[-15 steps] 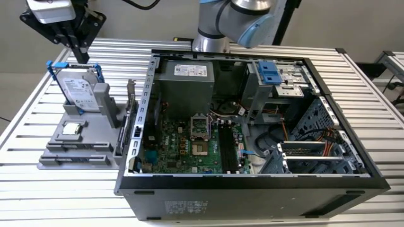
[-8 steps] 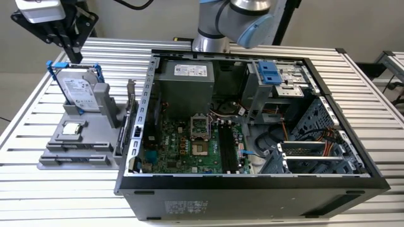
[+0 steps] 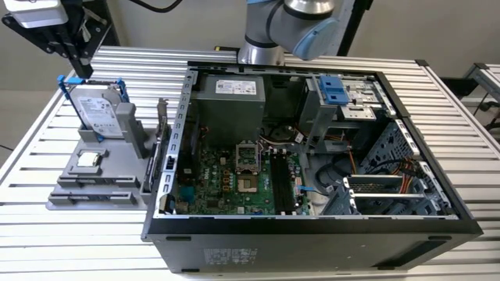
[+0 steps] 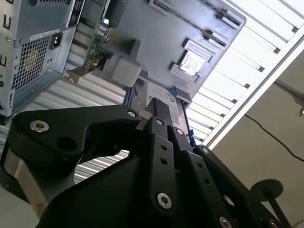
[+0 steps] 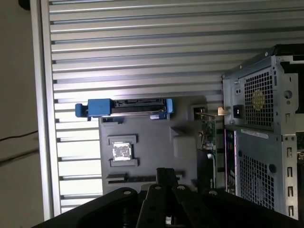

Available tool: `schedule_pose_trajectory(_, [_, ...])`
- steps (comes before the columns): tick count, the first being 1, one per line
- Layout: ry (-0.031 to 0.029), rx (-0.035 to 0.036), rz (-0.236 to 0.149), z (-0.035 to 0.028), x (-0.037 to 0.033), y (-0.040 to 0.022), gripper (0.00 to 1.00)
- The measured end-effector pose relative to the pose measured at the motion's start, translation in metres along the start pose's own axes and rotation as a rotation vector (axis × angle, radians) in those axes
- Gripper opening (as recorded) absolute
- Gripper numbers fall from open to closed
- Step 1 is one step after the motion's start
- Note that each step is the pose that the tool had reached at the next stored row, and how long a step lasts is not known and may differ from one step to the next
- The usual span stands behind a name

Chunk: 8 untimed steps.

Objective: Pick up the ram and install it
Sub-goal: 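Reach for the ram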

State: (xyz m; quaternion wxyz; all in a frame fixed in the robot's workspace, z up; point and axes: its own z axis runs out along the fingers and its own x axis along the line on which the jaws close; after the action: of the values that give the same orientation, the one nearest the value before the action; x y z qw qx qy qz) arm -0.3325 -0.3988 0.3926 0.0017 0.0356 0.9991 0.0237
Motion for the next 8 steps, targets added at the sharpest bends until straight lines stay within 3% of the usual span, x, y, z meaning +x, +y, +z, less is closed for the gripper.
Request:
schedule_pose_trajectory(4, [0.0076,0.0006,0.0,-0.0001,0.0054,-0.0004,0.0])
schedule_pose_trajectory(8, [0.0083,0.0006,-0.005,-0.0001,0.011,-0.0008,0.0])
